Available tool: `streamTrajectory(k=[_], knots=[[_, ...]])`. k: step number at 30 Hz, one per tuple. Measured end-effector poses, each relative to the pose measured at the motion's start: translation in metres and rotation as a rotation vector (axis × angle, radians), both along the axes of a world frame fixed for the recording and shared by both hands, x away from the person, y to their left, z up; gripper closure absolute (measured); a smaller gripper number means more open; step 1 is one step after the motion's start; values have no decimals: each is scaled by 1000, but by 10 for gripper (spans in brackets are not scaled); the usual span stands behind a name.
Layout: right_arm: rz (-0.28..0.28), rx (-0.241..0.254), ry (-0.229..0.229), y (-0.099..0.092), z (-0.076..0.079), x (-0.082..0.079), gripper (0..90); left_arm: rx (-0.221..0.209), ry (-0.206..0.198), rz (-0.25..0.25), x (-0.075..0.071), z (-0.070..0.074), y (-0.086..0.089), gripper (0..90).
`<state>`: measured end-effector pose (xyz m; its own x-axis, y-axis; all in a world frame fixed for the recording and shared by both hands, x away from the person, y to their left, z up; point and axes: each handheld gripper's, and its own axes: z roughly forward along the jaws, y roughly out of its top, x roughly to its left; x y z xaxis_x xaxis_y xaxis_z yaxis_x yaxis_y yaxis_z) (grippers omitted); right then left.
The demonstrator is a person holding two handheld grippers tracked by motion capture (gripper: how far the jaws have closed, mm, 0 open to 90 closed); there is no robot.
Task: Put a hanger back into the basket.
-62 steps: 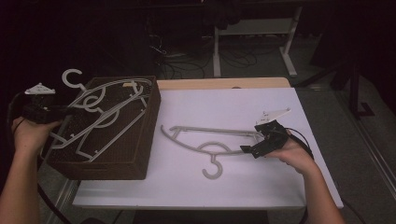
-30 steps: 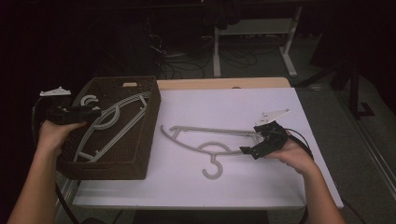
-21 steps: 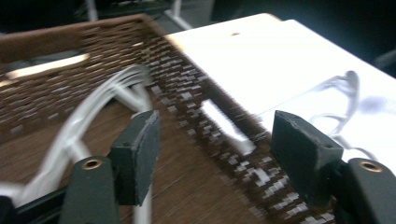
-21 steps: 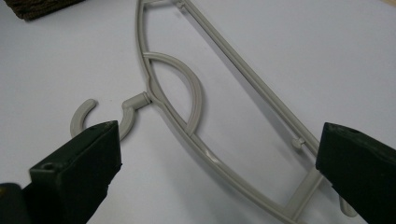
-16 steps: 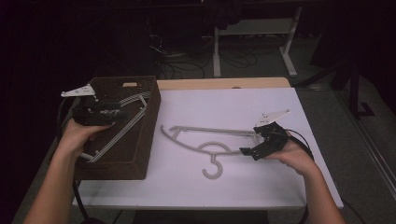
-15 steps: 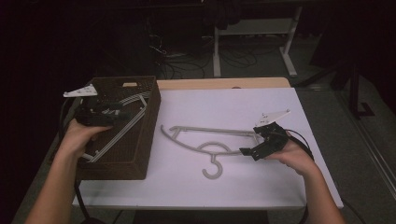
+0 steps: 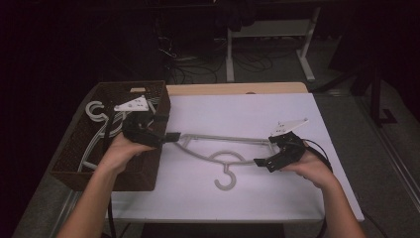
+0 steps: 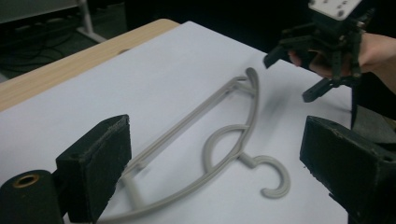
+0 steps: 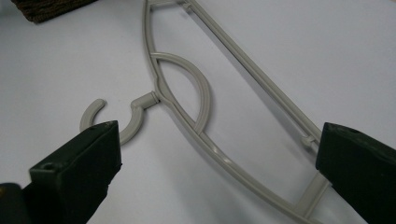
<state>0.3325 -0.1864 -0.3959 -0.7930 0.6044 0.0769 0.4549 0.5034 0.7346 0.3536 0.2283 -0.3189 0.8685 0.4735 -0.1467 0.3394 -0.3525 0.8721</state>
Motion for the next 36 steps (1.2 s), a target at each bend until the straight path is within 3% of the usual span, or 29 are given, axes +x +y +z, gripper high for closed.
streamTrajectory(k=[7,11,14,18,21,27,31,36], knots=[[-13,11,10,-1,-8,-5,0,16,6,-44,-5,-15,-35,86],[-21,12,11,1,-12,-8,0,57,19,-63,-6,-28,-54,96],[-29,12,10,3,-17,-10,0,68,39,-66,-4,-39,-64,151],[-43,19,16,2,-22,-13,0,115,41,-62,1,-55,-76,345],[-51,27,16,1,-25,-16,0,187,20,-23,7,-68,-84,509],[-61,31,24,-1,-33,-20,0,293,33,56,25,-94,-93,815],[-58,36,28,-1,-34,-19,0,329,71,81,36,-110,-94,896],[-61,37,30,-2,-35,-18,0,381,102,63,39,-122,-96,900]])
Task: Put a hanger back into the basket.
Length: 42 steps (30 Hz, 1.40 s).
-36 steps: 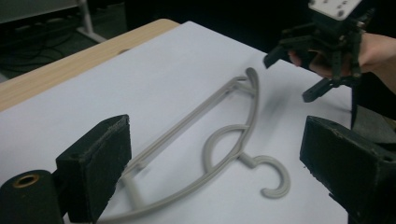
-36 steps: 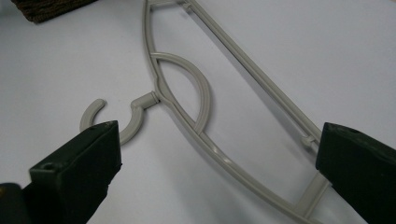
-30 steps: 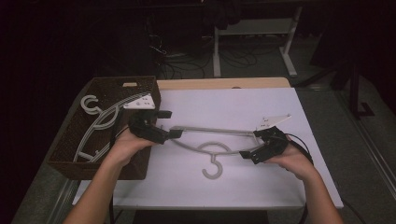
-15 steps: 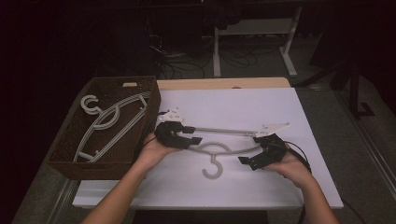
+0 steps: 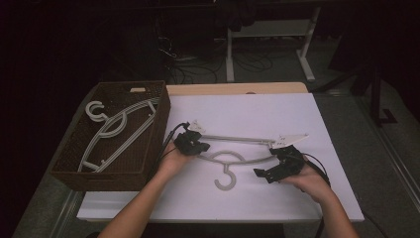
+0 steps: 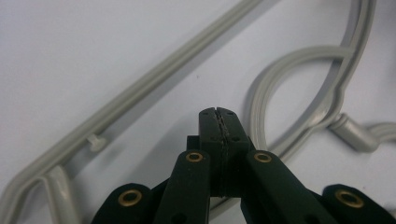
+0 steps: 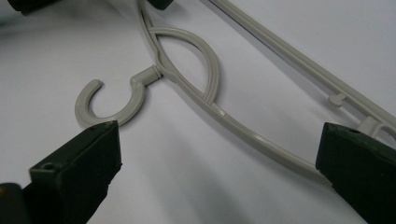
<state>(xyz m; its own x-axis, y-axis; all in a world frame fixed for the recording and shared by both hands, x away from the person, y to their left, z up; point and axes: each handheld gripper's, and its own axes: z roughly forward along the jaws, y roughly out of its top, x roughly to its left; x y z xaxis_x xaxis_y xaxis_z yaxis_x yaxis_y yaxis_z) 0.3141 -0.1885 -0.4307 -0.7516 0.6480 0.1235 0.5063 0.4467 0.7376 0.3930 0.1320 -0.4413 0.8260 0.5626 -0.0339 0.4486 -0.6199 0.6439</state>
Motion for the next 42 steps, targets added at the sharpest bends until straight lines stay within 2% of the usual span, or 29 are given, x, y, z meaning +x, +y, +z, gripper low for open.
streamTrajectory(k=[5,8,15,18,24,31,34,37,39,42], knots=[[-1,0,2,0,0,0,0,45,19,-30,-2,-4,-1,900],[-2,-1,1,0,0,1,0,50,31,-44,-3,-5,-1,900],[-11,6,-1,-3,1,1,0,27,84,-108,-16,-3,-8,900],[-16,6,-4,-4,1,2,0,42,97,-141,-24,-1,-12,900],[-25,7,-5,-6,1,2,0,16,149,-198,-40,-3,-14,900],[-38,7,-7,-8,1,3,0,-20,184,-273,-61,-5,-20,900],[-44,4,-10,-8,1,3,1,-24,174,-282,-64,-5,-20,900],[-65,-2,-16,-11,3,3,11,-54,145,-254,-62,-2,-13,805],[-97,-8,-24,-15,5,4,38,-92,125,-225,-60,3,-6,717],[-171,-22,-28,-22,10,6,168,-137,96,-184,-57,8,3,586]])
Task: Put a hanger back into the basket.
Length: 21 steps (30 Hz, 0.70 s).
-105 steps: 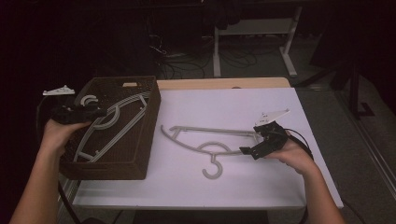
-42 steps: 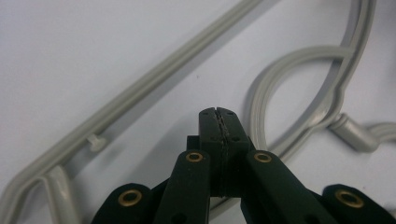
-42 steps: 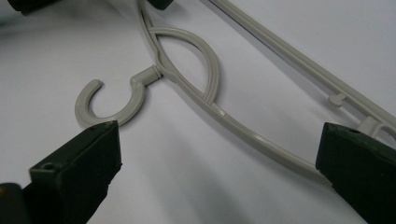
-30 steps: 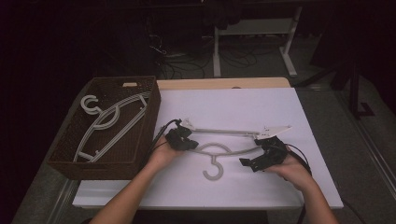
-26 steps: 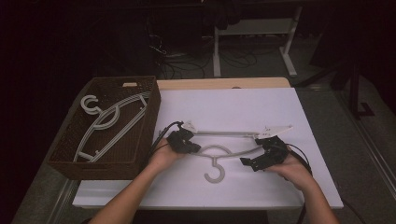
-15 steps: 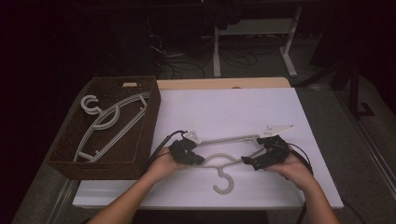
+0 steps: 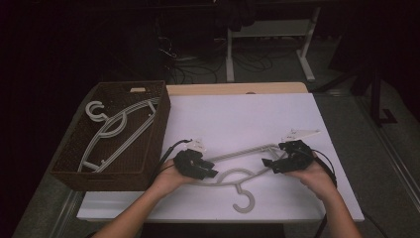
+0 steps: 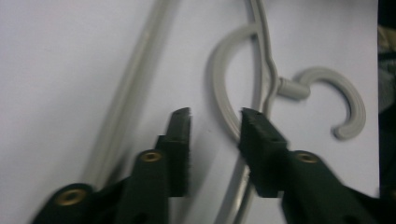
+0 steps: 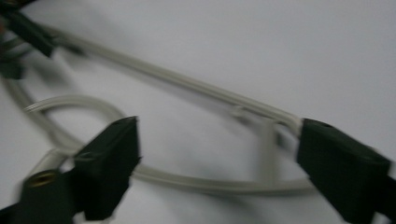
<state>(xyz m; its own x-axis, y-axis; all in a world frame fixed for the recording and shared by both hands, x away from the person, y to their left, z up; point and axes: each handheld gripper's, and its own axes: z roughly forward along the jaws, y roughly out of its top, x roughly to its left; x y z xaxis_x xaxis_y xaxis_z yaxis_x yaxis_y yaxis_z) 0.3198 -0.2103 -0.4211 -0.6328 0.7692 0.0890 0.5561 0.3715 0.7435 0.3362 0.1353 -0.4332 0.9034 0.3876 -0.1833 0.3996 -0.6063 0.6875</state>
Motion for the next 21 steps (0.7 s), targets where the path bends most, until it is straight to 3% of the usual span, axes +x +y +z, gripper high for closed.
streamTrajectory(k=[5,9,12,15,21], knots=[[-152,-39,17,-14,4,9,531,-38,-25,36,2,2,7,429],[-203,-47,50,-19,-1,20,761,-58,-32,66,5,1,10,328],[-196,-64,71,-16,-8,29,870,-73,-30,82,7,2,12,273],[-176,-84,73,-11,-11,33,888,-74,-28,87,8,2,15,261],[-156,-170,66,-3,-19,38,888,-77,-28,95,9,2,16,261]])
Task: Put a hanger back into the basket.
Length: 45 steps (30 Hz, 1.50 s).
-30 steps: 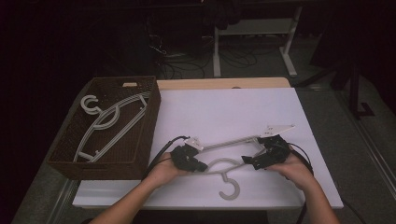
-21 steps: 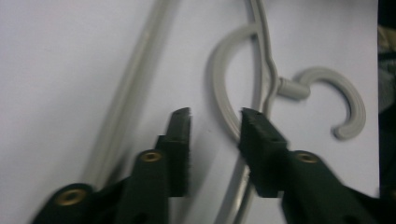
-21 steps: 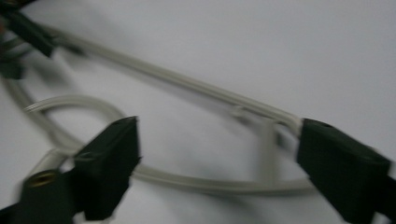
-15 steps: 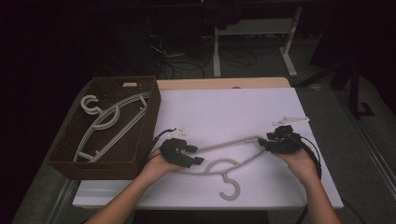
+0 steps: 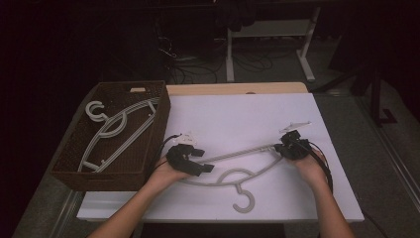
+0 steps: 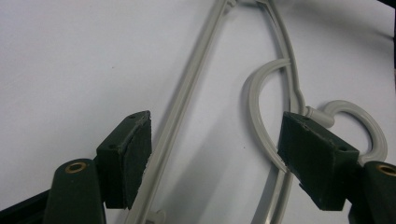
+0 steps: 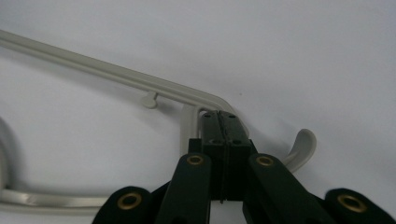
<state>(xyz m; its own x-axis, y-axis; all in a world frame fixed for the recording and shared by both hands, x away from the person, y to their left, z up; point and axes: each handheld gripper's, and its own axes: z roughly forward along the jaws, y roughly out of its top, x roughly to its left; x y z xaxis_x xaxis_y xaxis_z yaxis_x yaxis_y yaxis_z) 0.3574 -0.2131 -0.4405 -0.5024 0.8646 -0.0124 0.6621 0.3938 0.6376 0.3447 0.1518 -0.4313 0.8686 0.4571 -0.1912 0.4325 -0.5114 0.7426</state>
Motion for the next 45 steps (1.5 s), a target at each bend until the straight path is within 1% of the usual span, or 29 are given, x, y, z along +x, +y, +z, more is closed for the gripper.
streamTrajectory(k=[2,5,6,8,12,18,24,28,29,34,37,40,43,44,45], knots=[[5,-11,-2,1,-3,3,888,1,0,-1,0,0,0,261],[21,-14,-3,5,-6,7,889,3,1,1,0,-1,-1,261],[22,-20,-7,6,-6,8,889,3,1,1,-1,-1,-1,261],[21,-17,-12,7,-6,12,888,3,1,2,-1,-1,-1,261],[14,-15,-17,11,-6,22,889,2,1,4,-1,-1,-1,261],[20,-12,-29,25,-4,47,889,-2,1,2,0,0,-1,260],[30,-6,-18,39,-3,76,889,0,-1,-3,-1,0,-2,261],[41,-28,-8,50,0,95,888,-3,-2,-1,-1,0,-2,260],[43,-25,-10,52,0,99,889,-7,-2,1,-1,0,-2,261],[42,-27,-12,61,3,113,888,-5,-5,4,-1,1,0,261],[39,-19,-14,61,3,114,887,-2,-6,12,0,1,1,263],[31,-7,-18,57,5,108,841,1,-9,24,0,1,1,290],[33,28,-23,51,9,97,756,17,-19,42,2,1,2,365],[33,28,-23,51,9,97,756,17,-19,42,2,1,2,410],[39,58,-19,46,12,87,662,30,-27,70,3,0,2,466]])
